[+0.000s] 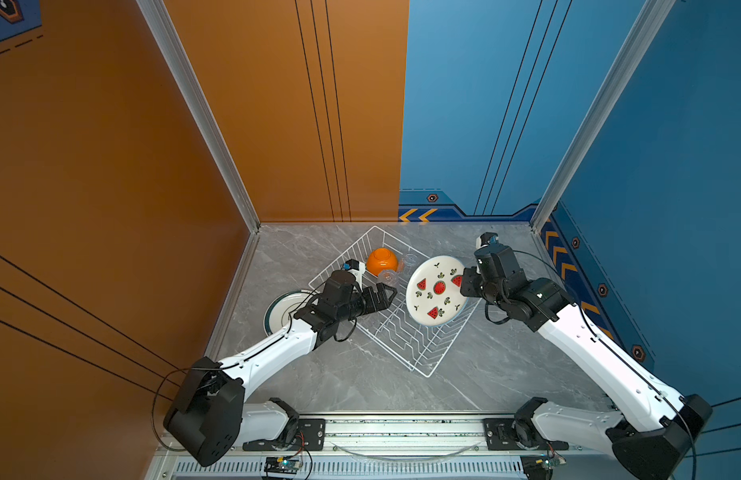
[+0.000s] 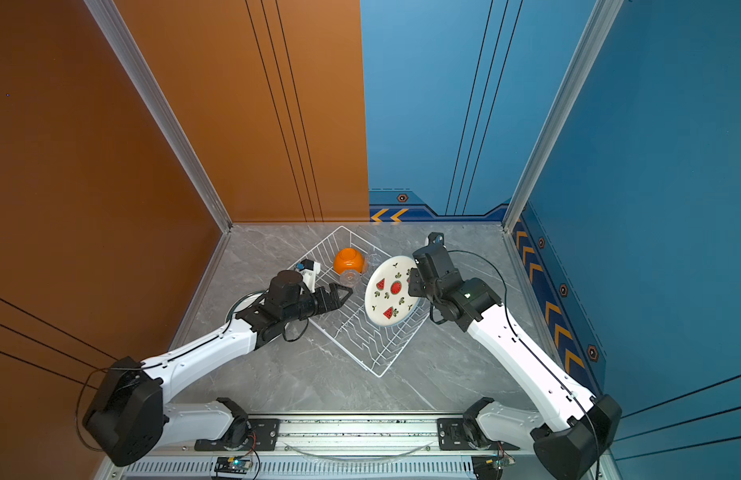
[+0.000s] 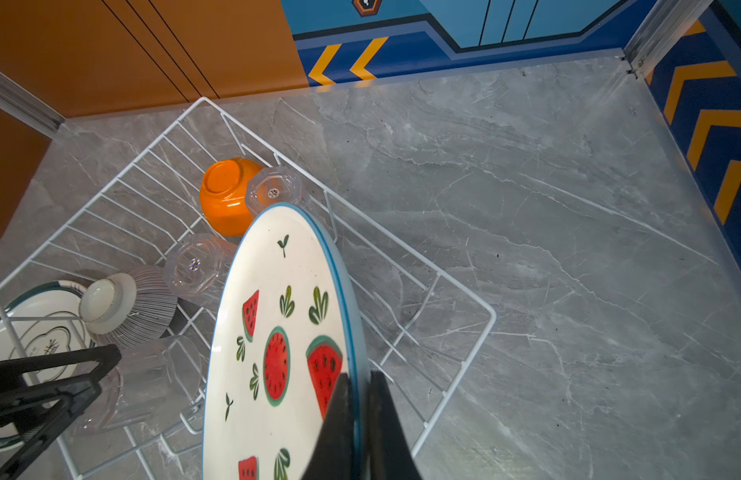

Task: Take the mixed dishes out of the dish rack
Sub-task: 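Grasp the watermelon plate rim with the left gripper beside the right gripper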

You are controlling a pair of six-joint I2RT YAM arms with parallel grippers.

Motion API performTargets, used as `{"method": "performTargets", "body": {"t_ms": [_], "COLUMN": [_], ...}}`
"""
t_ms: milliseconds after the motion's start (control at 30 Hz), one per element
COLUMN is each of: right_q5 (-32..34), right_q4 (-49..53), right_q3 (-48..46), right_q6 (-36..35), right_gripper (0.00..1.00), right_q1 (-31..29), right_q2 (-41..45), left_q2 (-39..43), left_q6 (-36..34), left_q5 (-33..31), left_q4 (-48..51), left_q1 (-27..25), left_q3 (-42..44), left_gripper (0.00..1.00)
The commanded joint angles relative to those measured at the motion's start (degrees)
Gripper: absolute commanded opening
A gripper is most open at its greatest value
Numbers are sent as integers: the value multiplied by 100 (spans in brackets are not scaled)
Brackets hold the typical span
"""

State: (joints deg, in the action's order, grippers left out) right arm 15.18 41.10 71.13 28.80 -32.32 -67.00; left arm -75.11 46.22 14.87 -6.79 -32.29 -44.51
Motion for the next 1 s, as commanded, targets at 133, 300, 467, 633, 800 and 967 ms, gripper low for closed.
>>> {"method": "performTargets", "body": {"t_ms": [133, 300, 467, 633, 800, 967], "right_q5": [-557, -841, -934, -1046, -1185, -1262], "right_q4": [-1014, -1266, -1457, -1605, -1673, -1745], "right_q3": [-277, -398, -506, -591, -616, -697], "right_q6": [591, 740, 816, 897, 947, 992], "right_gripper": [0, 0, 0, 0, 0, 0], "right_q1": [163, 242, 295, 388, 441, 470], "right_q2": [603, 692, 721, 759, 724, 698], "left_q2": [-456, -800, -1024, -1184, -1336, -1434], "left_q6": [89, 218, 280, 429, 596, 652], "left_q5": [295, 490, 585, 709, 817, 991], "left_q4": [-339, -550, -682, -897, -1138, -1185], "left_q1": [-135, -191, -242, -239, -233, -234], "left_q3": [-517, -728, -839, -836, -868, -1036], "left_gripper": [99, 97, 94, 92, 88, 76]}}
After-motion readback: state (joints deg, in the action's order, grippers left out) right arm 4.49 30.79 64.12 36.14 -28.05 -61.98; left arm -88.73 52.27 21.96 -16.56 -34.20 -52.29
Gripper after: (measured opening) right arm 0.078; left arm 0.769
